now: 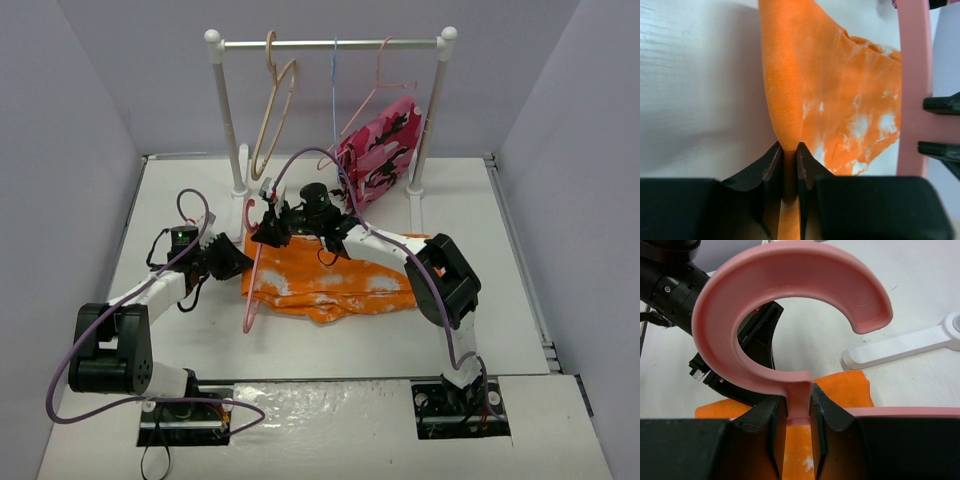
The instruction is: Place the trousers on the hanger
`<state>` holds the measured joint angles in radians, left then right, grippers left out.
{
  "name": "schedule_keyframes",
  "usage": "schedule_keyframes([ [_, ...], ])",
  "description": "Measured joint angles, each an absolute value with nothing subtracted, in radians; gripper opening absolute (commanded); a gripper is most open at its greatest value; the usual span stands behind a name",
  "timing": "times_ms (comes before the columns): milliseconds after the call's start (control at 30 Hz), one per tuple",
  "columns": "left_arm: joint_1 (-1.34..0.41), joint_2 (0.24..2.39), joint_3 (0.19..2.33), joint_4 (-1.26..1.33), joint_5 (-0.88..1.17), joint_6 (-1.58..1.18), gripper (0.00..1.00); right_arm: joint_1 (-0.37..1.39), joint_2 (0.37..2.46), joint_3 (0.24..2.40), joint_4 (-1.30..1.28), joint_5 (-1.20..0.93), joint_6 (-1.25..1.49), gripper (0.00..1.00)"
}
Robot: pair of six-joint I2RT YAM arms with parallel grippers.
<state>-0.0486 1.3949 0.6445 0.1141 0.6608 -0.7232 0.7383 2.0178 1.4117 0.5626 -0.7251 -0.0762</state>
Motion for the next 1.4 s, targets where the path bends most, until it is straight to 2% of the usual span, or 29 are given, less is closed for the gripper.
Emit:
schedule_keyframes([
  [167, -0.048, 1.394, 0.674, 0.066, 0.687, -0.705, 0.0, 0.738, 2.017, 1.412, 0.56, -0.742, -0.076, 0.0],
  [567, -0.03, 1.323, 1.026, -0.348, 0.743, -0.5, 0.0, 0.738, 1.899, 1.343, 0.531, -0.843, -0.08, 0.0],
  [833, 0.001, 1.305, 1.156, -0.541, 0.765, -0.4, 0.0, 0.733, 1.81, 1.278, 0.529, -0.882, -0.081, 0.0],
  [1400, 0.015, 1.304, 1.4, -0.721, 0.822, -0.314, 0.0, 0.707, 1.753, 1.174, 0.515, -0.934, -0.11, 0.0],
])
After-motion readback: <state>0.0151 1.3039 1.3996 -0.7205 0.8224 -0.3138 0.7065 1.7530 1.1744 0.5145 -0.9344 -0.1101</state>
